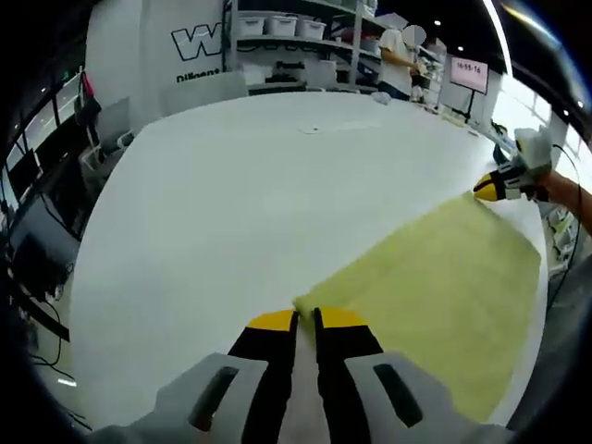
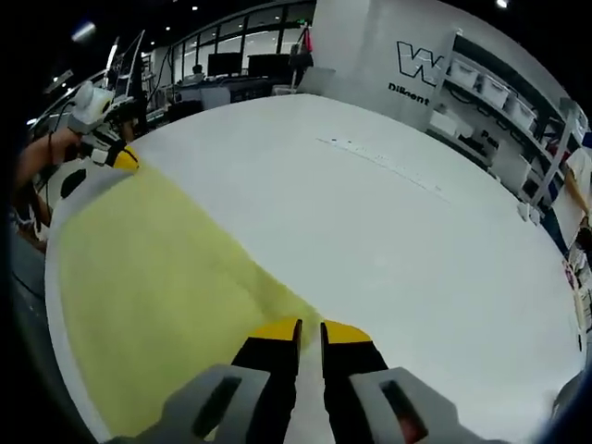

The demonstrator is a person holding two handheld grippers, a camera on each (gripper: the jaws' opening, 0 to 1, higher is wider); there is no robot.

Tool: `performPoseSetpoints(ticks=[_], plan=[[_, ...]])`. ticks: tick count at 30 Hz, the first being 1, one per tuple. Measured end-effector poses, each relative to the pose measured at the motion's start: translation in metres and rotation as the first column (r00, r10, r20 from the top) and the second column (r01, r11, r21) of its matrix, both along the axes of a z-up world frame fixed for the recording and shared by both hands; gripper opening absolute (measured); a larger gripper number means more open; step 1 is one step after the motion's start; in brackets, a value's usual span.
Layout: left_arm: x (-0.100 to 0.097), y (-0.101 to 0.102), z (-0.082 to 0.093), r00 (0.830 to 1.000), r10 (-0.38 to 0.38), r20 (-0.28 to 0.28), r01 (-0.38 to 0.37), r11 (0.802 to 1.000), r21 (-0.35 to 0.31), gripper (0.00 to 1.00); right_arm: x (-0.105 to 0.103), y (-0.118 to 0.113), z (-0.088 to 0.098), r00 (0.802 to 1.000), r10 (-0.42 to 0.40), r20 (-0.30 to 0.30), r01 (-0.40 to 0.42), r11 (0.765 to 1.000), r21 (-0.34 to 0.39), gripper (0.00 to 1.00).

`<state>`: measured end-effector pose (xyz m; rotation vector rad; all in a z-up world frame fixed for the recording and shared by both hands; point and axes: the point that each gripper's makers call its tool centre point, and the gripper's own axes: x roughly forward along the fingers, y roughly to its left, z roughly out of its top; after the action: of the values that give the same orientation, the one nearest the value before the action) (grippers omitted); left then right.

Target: Fold the garment on the visible template until the final outline fits inside the template.

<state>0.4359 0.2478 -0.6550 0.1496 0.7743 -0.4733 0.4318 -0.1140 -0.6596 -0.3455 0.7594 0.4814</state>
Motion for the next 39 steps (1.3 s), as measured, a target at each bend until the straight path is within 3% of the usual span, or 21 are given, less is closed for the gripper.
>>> performPoseSetpoints(ticks=[7, 14, 23, 29, 33, 39], plan=[[-0.018, 0.004, 0.0, 1.0, -0.01, 0.008, 0.01, 1.0, -0.009, 0.15, -0.019, -0.002, 0.003, 0.994, -0.098, -0.048, 0.102, 0.99, 0.098, 0.07], [-0.037, -0.002, -0.003, 1.0, 0.009, -0.003, -0.009, 0.997, -0.075, 0.14, -0.035, -0.001, 0.0, 0.994, -0.091, -0.059, 0.097, 0.99, 0.1, 0.09], [-0.064, -0.008, -0.004, 1.0, -0.007, -0.01, 0.006, 0.996, -0.089, 0.17, -0.057, 0.001, -0.002, 0.992, -0.096, -0.081, 0.105, 0.989, 0.109, 0.11], [-0.083, -0.01, -0.008, 0.999, 0.018, -0.051, -0.024, 0.993, -0.118, 0.17, -0.078, 0.003, -0.004, 0.992, -0.079, -0.101, 0.092, 0.987, 0.134, 0.12], [-0.096, -0.01, -0.009, 0.999, -0.001, -0.047, -0.003, 0.996, -0.088, 0.18, -0.089, 0.003, -0.006, 0.991, -0.055, -0.124, 0.072, 0.989, 0.132, 0.12], [-0.113, -0.01, -0.007, 0.998, 0.0, -0.063, -0.009, 0.99, -0.14, 0.18, -0.108, 0.005, -0.004, 0.993, -0.01, -0.121, 0.025, 0.992, 0.127, 0.14]])
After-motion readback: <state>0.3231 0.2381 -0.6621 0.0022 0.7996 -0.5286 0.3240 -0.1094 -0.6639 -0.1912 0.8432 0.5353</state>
